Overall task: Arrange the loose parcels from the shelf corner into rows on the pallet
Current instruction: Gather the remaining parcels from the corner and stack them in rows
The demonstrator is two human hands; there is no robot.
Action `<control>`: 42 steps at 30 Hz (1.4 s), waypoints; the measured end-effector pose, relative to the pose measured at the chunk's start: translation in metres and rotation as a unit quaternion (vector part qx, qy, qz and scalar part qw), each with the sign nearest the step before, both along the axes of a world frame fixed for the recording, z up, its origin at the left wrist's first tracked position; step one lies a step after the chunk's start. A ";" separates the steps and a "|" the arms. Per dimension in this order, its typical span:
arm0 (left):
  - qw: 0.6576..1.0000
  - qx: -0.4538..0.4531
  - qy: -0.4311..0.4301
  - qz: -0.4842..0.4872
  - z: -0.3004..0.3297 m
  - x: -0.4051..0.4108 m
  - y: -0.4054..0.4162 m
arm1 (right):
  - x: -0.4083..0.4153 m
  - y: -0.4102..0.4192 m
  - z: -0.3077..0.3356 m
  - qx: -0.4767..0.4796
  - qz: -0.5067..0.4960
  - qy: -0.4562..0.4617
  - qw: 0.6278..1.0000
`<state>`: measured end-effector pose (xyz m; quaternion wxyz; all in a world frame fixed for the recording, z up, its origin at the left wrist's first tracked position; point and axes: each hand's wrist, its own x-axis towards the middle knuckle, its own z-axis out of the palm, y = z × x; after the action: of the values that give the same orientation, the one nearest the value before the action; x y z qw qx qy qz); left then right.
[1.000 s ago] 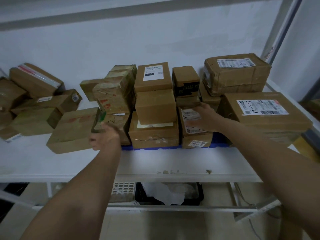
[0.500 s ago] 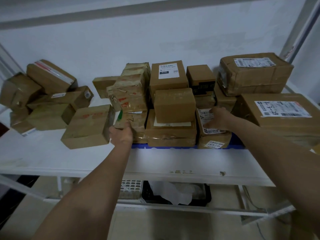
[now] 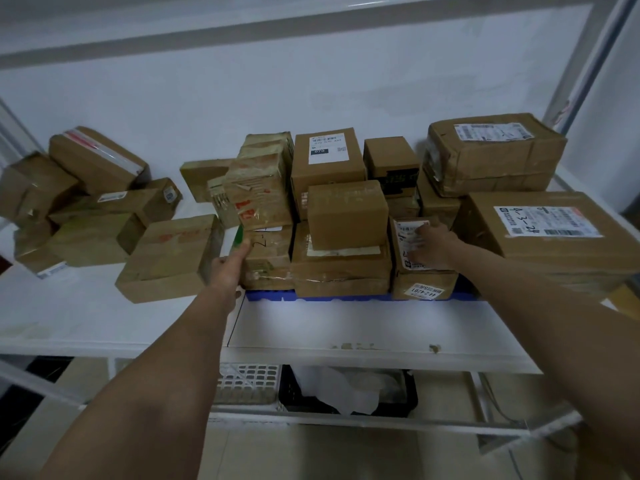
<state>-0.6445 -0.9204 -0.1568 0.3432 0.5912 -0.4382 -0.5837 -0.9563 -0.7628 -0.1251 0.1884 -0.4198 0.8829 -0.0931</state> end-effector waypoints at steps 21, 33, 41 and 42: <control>0.952 -0.235 -0.151 0.127 0.027 -0.017 -0.007 | -0.009 -0.002 0.017 -0.080 0.015 0.072 0.994; 0.624 -0.575 -0.299 -0.436 0.040 -0.212 0.163 | -0.110 0.114 0.039 -0.113 -0.257 0.204 0.938; 0.663 -0.390 -0.384 -0.510 0.018 -0.257 0.186 | -0.149 0.162 0.012 -0.167 -0.306 -0.034 0.937; 0.678 -0.387 -0.375 -0.501 0.018 -0.256 0.185 | -0.148 0.162 0.014 -0.175 -0.298 -0.036 0.938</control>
<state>-0.9005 -0.7351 -0.1389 0.0048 0.2673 -0.9472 -0.1768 -1.1043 -0.6005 -0.1115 0.1073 -0.1604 0.9300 -0.3127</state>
